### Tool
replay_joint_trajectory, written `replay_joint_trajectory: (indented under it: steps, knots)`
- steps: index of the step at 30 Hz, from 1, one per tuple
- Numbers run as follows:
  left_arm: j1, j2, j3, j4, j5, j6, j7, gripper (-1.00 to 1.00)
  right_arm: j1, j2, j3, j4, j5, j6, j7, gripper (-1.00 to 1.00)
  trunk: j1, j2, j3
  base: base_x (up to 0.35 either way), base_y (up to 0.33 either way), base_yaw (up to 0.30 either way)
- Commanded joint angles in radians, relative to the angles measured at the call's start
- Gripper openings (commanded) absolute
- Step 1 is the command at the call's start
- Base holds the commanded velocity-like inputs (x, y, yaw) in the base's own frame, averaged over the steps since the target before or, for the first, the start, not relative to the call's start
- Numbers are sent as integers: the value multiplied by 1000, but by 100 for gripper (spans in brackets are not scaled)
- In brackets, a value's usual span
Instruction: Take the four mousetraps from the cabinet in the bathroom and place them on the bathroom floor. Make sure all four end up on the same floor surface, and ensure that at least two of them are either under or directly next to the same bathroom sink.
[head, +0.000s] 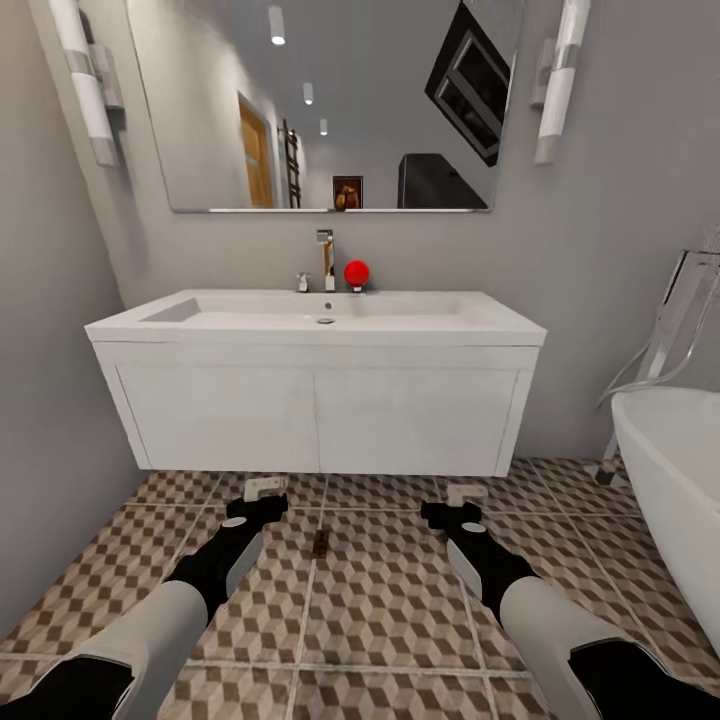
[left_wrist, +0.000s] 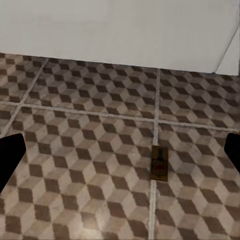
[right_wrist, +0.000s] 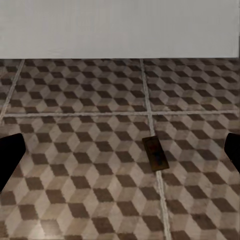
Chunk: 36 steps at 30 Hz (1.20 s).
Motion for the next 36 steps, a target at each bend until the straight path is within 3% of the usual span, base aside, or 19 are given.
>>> replay_joint_trajectory:
  steps: [1, 11, 25, 36]
  knots:
    - [0, 1, -8, -2, 10, 5, 9, 100, 0, -1, 9, -1, -11, 1, -6, 100, -1, 0, 3, 0, 0, 0]
    - [0, 2, -8, 6, 11, 5, 9, 100, 1, -5, 9, 1, -12, 2, -6, 100, -5, 2, 42, 0, 0, 0]
    - [1, 9, -7, 52, 19, 7, 10, 100, 3, -22, 7, 96, -11, 2, -7, 100, -59, 100, 86, 0, 0, 0]
    - [1, 52, -5, 190, 44, 8, 9, 100, 3, -61, 7, 236, -13, 5, -15, 100, -101, 177, 120, 0, 0, 0]
